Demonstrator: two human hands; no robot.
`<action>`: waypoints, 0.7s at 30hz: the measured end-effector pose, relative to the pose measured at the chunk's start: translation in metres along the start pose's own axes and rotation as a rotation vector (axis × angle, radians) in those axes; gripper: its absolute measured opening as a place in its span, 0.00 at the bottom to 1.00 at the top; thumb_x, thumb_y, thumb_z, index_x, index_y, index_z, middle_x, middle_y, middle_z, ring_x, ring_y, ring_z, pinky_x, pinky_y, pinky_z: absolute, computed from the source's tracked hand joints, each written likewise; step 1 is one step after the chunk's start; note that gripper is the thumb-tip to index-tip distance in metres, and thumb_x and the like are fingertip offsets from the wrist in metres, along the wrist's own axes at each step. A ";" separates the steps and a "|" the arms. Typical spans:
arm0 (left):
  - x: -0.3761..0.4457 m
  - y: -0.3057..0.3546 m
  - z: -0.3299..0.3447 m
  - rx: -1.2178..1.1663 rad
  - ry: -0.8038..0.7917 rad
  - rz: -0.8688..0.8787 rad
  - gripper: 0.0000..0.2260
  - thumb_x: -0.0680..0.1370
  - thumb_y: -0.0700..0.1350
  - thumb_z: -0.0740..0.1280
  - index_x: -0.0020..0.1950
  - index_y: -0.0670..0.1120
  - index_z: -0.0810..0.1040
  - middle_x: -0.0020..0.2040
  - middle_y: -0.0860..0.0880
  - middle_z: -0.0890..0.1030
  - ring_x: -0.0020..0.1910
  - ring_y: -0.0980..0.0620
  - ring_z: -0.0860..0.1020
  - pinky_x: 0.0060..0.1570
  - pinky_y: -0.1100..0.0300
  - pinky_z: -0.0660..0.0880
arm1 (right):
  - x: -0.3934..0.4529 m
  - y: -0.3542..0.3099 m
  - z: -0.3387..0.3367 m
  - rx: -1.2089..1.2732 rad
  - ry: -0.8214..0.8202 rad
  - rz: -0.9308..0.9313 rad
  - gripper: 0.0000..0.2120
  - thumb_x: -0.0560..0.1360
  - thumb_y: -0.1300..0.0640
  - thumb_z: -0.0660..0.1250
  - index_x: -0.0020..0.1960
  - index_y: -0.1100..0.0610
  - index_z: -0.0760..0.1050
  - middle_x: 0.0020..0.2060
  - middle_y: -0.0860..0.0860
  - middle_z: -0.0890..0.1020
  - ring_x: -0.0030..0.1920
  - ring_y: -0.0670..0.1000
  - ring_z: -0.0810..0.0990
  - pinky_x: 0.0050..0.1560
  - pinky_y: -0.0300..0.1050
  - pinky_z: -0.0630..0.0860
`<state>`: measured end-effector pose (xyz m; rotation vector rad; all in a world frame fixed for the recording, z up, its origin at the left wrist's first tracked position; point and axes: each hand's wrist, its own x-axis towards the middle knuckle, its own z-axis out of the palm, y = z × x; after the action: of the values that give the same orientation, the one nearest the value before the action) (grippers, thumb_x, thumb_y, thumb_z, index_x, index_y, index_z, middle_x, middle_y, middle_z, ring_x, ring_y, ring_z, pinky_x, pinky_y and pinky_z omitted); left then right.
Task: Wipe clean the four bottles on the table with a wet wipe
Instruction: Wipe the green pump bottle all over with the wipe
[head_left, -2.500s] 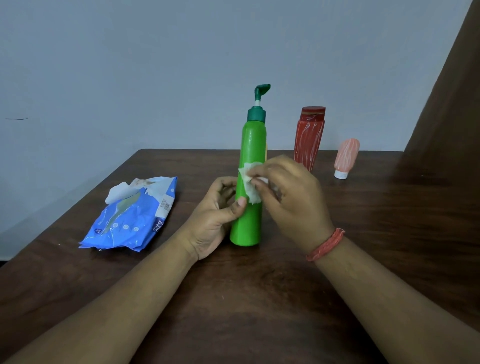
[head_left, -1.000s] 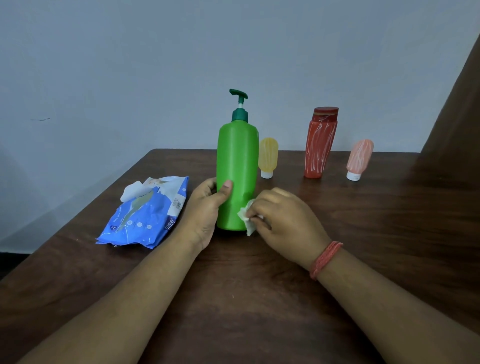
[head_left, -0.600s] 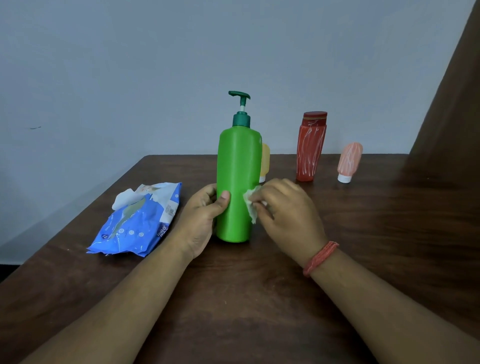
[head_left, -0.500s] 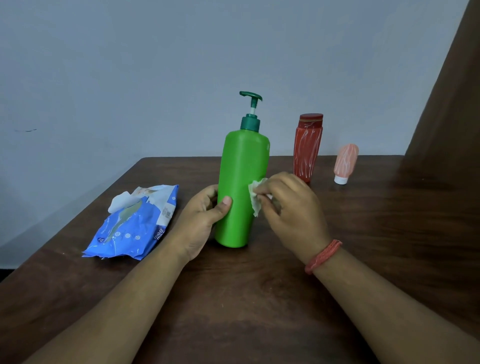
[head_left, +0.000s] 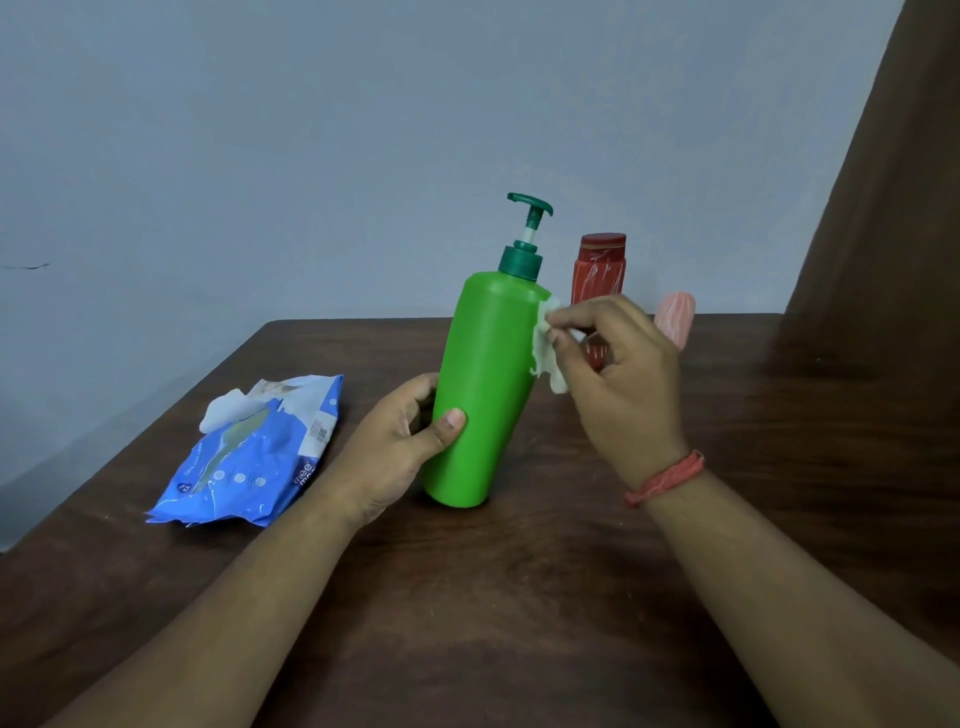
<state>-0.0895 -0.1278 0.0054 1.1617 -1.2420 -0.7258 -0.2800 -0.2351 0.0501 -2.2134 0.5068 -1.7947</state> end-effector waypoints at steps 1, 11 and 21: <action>0.000 0.000 0.000 0.002 -0.004 0.001 0.15 0.75 0.45 0.68 0.63 0.50 0.77 0.57 0.56 0.85 0.58 0.58 0.82 0.54 0.65 0.77 | 0.002 0.000 -0.001 0.016 0.037 0.023 0.05 0.75 0.66 0.70 0.48 0.58 0.81 0.44 0.48 0.81 0.46 0.43 0.78 0.45 0.39 0.75; 0.002 -0.012 -0.003 -0.054 0.043 0.013 0.15 0.76 0.46 0.70 0.62 0.51 0.78 0.59 0.53 0.85 0.60 0.56 0.81 0.54 0.65 0.77 | -0.014 0.004 0.007 0.032 -0.197 -0.046 0.03 0.74 0.64 0.71 0.46 0.58 0.81 0.43 0.49 0.80 0.46 0.47 0.79 0.46 0.43 0.77; 0.009 -0.024 -0.010 -0.132 0.203 -0.035 0.14 0.73 0.53 0.74 0.58 0.53 0.82 0.58 0.49 0.85 0.60 0.50 0.82 0.58 0.56 0.77 | -0.037 0.010 0.022 -0.059 -0.794 -0.093 0.02 0.73 0.58 0.73 0.45 0.52 0.83 0.42 0.45 0.82 0.45 0.45 0.80 0.47 0.49 0.78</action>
<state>-0.0738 -0.1408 -0.0130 1.1212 -0.9922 -0.6864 -0.2660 -0.2298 0.0080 -2.7534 0.2777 -0.7949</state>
